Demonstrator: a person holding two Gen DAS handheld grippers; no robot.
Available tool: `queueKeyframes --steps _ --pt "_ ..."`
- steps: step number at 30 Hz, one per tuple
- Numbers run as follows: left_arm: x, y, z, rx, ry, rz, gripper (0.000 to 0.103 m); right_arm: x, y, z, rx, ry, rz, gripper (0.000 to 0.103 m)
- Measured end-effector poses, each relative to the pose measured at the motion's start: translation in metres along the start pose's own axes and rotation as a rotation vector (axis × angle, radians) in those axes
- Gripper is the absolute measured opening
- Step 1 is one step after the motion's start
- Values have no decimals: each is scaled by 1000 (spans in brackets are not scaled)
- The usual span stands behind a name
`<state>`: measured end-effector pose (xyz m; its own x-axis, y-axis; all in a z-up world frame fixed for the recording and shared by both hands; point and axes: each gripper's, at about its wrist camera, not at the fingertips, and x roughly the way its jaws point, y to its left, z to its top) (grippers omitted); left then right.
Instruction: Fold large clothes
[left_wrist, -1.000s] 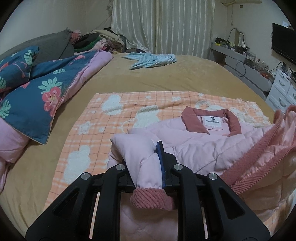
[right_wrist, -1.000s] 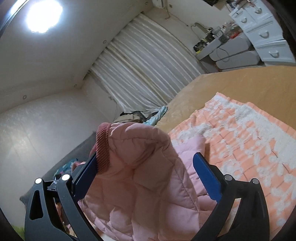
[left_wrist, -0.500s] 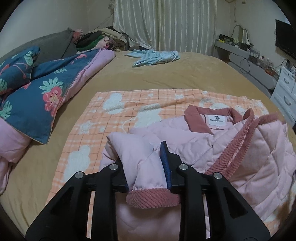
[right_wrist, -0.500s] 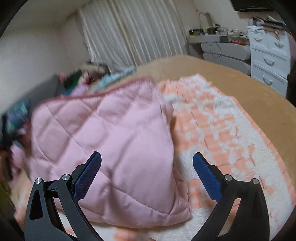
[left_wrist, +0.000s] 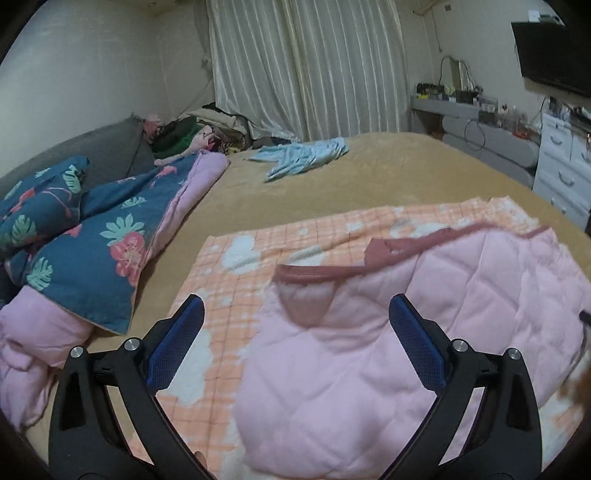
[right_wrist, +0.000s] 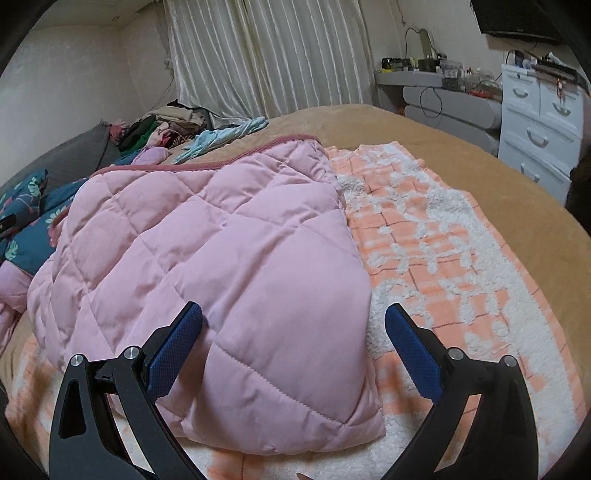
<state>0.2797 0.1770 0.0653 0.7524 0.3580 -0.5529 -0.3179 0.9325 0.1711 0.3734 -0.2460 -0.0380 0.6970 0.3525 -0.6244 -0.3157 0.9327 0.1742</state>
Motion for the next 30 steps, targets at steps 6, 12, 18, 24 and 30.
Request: queueKeyframes --steps 6,12,18,24,30 --pt "25 21 -36 -37 97 -9 94 3 5 -2 -57 0 -40 99" --pt "68 55 -105 -247 240 -194 94 9 8 -5 -98 14 -56 98" --pt "82 62 -130 -383 267 -329 71 26 27 -10 -179 72 -66 55" --pt "58 21 -90 -144 119 -223 17 13 50 13 -252 -117 -149 24" --pt "72 23 -53 -167 89 -158 17 20 47 42 -223 -186 -178 23"
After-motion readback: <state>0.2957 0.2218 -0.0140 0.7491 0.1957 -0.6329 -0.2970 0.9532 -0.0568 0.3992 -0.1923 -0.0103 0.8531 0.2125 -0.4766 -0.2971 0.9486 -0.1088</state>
